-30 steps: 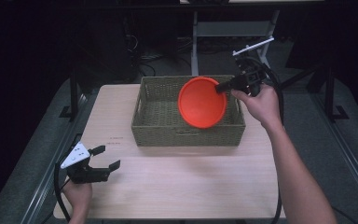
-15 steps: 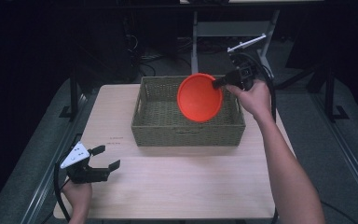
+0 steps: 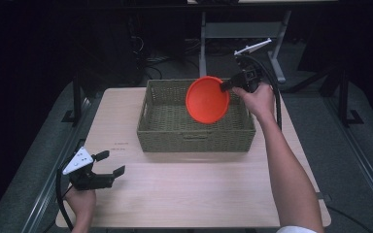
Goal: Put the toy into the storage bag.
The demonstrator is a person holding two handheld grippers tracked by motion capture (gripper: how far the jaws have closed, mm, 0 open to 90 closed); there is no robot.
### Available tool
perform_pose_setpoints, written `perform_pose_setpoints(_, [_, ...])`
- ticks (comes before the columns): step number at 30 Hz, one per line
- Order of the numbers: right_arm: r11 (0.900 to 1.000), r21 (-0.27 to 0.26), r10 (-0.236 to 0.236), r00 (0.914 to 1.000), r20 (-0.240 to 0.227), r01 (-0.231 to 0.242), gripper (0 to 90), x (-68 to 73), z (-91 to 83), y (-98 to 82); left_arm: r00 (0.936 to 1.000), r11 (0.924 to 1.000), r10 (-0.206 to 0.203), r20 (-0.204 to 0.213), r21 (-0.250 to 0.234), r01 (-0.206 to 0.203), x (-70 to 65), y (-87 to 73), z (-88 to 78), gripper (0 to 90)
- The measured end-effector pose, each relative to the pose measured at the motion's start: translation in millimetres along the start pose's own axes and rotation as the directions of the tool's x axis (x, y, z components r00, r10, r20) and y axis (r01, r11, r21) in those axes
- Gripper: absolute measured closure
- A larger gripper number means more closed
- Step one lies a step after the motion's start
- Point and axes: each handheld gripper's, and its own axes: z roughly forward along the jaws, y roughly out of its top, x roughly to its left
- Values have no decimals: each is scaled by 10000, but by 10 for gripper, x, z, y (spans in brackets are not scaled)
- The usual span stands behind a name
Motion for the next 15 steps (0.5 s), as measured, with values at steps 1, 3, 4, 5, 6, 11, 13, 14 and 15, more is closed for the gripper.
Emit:
perform_pose_setpoints(1, [10000,-14,69,10000,28,-69,819,-8,18,3,10000,10000,22,-11,43,-22,0,2,-5,126])
perform_pose_setpoints(3, [9998,-46,209,9998,-13,-210,818,-25,51,6,10000,10000,22,-21,56,-22,6,2,-9,127])
perform_pose_setpoints(4, [9998,-37,174,9998,-17,-174,819,-36,66,7,10000,10000,19,-18,41,-18,6,2,-9,127])
perform_pose_setpoints(5, [9998,-5,174,9998,6,-174,818,-43,80,9,10000,10000,38,-18,38,-38,8,2,-9,126])
perform_pose_setpoints(6, [9998,40,203,9998,24,-203,818,-47,96,11,10000,10000,15,-12,23,-15,8,0,-5,126])
perform_pose_setpoints(11, [9994,24,350,9994,65,-350,818,-78,162,13,10000,10000,63,-17,47,-63,9,2,-10,127])
perform_pose_setpoints(13, [9990,89,439,9990,70,-440,818,-86,190,9,10000,10000,56,-2,46,-56,5,1,-6,127])
perform_pose_setpoints(14, [9989,89,458,9989,86,-458,818,-89,205,8,10000,10000,71,7,47,-71,5,2,-6,126])
perform_pose_setpoints(15, [9989,89,458,9989,86,-458,818,-89,205,8,10000,10000,71,7,47,-71,5,2,-6,127])
